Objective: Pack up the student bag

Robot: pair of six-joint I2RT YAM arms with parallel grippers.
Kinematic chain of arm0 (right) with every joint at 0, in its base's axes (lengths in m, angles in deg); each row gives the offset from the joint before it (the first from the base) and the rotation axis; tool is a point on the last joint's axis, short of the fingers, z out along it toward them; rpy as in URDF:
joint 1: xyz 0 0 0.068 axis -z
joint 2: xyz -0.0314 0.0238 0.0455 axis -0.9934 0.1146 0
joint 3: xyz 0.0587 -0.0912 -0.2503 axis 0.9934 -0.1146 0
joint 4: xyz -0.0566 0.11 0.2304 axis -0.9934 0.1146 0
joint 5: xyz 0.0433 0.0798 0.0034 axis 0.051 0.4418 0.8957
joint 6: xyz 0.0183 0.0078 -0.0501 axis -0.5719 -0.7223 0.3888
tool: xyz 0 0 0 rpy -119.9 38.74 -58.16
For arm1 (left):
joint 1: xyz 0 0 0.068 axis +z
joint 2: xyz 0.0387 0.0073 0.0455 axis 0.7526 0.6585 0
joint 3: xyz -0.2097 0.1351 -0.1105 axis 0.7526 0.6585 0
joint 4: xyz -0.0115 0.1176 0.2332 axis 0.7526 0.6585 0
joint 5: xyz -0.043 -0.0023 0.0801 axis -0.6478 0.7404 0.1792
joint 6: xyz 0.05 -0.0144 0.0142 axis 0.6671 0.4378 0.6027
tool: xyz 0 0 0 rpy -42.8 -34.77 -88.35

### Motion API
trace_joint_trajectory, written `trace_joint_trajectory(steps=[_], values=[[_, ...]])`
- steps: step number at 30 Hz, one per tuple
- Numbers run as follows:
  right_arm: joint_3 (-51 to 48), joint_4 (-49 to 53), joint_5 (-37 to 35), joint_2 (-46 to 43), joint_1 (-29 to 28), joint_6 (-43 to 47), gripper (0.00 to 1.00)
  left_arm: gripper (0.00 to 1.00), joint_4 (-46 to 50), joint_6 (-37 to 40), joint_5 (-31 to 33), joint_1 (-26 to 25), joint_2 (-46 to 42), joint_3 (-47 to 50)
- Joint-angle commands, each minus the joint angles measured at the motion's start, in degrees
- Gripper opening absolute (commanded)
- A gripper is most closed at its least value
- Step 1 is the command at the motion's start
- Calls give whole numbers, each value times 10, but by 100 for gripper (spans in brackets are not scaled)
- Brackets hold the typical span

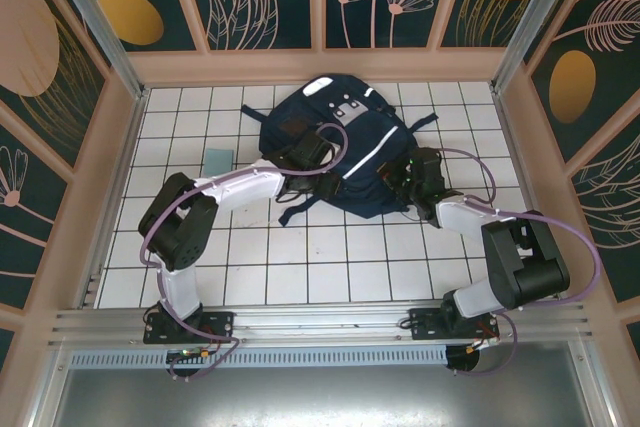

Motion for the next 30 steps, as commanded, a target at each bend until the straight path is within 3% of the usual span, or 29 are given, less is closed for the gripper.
trace_joint_trajectory(steps=[1,2,3,6,8,11,17,25,30], values=[[24,32,-23,-14,-23,16,38,81,19,-23,92,31,-16,-12],[30,39,-24,-17,-32,17,54,91,16,-27,99,32,-25,-11],[37,51,-29,-22,-41,20,65,99,12,-32,112,34,-34,-9],[55,87,-43,-38,-55,34,78,99,9,-39,168,47,-56,-2],[63,112,-49,-51,-56,51,80,99,10,-39,194,64,-65,3],[79,160,-75,-73,-57,81,99,99,8,-38,202,104,-75,17],[93,220,-110,-108,-58,125,99,99,8,-40,204,191,-80,34],[96,223,-97,-117,-58,147,99,99,-13,-51,217,278,-42,33],[100,229,-94,-113,-58,148,99,99,-10,-48,178,323,8,17]])
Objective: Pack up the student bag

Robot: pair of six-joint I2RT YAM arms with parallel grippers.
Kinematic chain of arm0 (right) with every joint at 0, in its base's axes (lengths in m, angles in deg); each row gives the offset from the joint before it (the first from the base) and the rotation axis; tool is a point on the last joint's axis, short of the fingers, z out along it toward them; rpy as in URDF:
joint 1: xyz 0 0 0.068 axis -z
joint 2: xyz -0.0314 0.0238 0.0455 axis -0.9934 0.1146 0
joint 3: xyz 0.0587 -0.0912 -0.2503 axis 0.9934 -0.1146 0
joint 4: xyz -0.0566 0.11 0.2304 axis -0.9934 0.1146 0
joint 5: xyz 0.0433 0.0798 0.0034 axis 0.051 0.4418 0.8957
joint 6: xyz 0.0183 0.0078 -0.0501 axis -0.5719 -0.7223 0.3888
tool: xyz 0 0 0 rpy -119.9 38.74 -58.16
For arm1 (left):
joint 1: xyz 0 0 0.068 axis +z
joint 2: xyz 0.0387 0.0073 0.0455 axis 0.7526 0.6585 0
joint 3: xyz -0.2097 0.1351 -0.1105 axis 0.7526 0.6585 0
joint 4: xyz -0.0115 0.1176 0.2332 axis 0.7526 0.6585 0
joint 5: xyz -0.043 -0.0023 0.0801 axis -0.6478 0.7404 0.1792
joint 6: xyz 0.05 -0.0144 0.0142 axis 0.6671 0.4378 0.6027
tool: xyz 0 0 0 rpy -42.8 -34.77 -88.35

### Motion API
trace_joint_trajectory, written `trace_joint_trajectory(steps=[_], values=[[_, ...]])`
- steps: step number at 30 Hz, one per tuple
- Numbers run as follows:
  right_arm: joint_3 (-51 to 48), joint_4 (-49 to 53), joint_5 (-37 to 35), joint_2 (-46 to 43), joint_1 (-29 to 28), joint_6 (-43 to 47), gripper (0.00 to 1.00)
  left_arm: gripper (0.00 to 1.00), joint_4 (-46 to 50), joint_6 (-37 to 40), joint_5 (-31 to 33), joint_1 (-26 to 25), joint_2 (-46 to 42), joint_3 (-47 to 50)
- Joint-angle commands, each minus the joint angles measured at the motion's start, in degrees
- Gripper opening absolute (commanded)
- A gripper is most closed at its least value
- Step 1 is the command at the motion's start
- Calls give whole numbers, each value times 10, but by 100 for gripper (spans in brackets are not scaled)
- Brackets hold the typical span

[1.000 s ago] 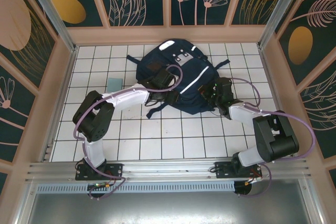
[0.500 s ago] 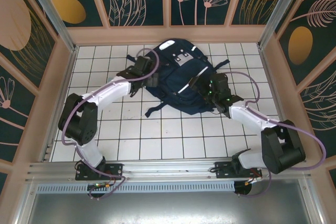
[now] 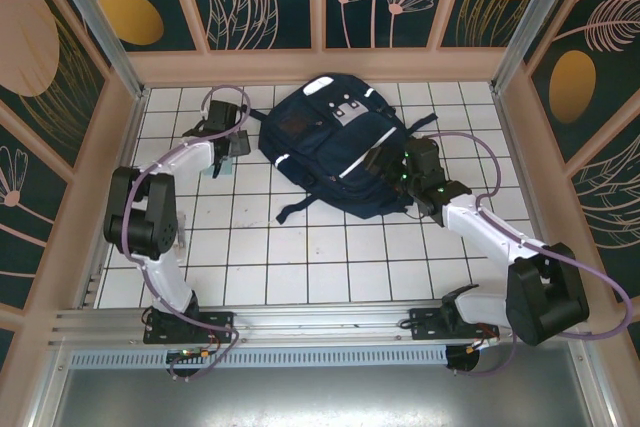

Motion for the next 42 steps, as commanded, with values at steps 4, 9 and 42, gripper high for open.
trace_joint_trajectory(steps=[4,9,42], values=[[15,15,-18,-10,-4,10,99,99,-10,15,-52,45,50,-14],[20,10,-17,-10,-5,5,99,99,-27,31,-114,63,72,-20],[33,-39,2,20,-41,13,99,58,-15,-40,-196,63,55,-27]])
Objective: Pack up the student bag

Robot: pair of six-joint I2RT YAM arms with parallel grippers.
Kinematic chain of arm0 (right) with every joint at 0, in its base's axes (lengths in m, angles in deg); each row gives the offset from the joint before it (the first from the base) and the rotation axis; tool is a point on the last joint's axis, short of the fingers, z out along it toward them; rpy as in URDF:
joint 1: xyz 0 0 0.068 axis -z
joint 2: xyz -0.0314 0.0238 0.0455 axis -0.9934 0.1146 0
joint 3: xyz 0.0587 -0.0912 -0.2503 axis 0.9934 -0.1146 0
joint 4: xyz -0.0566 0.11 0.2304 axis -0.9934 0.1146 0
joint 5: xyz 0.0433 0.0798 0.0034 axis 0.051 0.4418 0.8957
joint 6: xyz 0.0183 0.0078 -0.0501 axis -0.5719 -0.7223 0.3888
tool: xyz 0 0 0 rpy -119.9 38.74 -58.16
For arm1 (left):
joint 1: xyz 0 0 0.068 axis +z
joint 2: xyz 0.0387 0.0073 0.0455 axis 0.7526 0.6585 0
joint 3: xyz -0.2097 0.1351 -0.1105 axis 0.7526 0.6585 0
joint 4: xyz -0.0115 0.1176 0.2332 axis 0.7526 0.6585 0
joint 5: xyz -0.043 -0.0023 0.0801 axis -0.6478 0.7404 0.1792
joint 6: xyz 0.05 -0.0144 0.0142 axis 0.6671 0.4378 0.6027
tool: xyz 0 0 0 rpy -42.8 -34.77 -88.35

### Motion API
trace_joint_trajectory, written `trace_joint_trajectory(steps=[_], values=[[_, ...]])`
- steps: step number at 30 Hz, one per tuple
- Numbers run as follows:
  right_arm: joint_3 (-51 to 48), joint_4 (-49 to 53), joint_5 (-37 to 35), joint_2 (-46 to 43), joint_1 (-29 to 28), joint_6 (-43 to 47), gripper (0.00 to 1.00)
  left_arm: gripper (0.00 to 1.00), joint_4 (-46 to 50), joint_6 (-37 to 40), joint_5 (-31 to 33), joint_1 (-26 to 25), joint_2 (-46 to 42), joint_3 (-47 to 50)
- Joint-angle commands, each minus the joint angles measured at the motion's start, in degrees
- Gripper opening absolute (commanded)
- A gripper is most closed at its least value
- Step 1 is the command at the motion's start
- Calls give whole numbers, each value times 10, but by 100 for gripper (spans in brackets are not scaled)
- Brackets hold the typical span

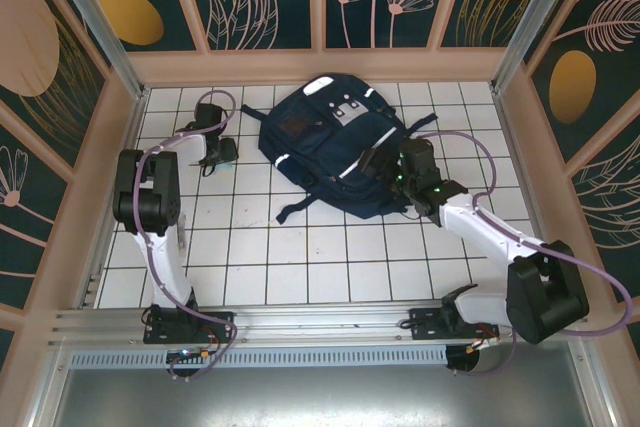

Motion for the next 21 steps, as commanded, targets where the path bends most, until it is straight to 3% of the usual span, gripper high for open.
trace_joint_trajectory(steps=[1,5,8,16,21], values=[[27,-51,16,16,-23,17,99,58,-21,-56,-76,-2,-58,25],[43,-116,48,54,-72,24,99,63,-112,-153,-176,-5,-131,98],[65,-162,50,91,-116,31,97,62,-192,-240,-209,-18,-187,157],[105,-290,73,181,-189,38,85,64,-378,-457,-188,-110,-264,277],[118,-335,81,211,-205,46,80,64,-410,-506,-181,-154,-255,283]])
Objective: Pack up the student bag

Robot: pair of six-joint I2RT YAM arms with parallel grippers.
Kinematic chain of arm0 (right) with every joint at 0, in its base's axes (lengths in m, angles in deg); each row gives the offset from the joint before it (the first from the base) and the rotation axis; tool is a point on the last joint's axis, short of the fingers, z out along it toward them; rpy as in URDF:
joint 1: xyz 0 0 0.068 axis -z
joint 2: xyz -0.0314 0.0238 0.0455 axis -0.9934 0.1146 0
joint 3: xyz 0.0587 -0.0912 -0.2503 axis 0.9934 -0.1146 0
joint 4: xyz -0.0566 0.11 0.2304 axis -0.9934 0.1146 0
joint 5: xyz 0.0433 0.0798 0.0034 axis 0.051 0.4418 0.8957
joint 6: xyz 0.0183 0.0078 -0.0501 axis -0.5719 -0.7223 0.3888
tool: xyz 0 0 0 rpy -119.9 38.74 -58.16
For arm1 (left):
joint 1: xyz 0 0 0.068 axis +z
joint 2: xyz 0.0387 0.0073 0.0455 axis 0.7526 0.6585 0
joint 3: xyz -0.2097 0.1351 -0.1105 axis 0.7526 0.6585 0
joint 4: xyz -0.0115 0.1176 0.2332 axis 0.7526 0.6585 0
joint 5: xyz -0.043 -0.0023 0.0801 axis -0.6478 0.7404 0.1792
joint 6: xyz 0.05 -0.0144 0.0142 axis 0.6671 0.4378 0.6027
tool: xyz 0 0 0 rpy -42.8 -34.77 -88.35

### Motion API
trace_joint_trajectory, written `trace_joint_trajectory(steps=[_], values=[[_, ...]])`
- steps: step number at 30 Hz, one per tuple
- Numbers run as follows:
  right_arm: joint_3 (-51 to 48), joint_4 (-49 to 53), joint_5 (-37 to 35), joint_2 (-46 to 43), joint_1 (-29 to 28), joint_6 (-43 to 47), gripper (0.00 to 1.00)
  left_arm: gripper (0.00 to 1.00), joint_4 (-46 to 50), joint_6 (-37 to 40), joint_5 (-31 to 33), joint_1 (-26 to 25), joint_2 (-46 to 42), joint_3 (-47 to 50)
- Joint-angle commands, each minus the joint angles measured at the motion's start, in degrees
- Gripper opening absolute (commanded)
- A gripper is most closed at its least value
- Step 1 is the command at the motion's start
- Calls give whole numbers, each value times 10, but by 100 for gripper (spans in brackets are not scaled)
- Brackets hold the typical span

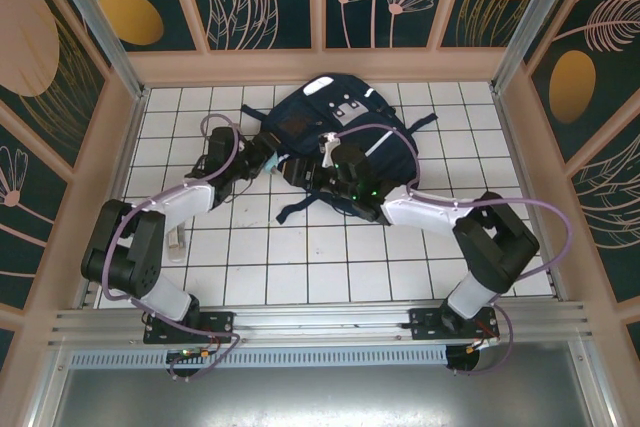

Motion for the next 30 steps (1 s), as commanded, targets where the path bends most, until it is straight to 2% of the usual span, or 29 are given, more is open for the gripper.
trace_joint_trajectory(steps=[1,11,21,25,28,30], values=[[25,-65,5,15,-7,15,79,65,-66,-68,-3,-19,2,0],[45,-74,-6,61,-5,9,55,66,-68,-81,-7,-55,-6,1],[47,-85,-8,69,4,-3,32,65,-50,-71,8,-74,-32,18],[48,-91,0,71,4,-5,19,66,-49,-72,11,-79,-31,24],[46,-93,6,72,4,-5,5,66,-52,-72,9,-80,-27,23],[45,-94,8,71,5,-7,2,66,-52,-71,9,-81,-26,21]])
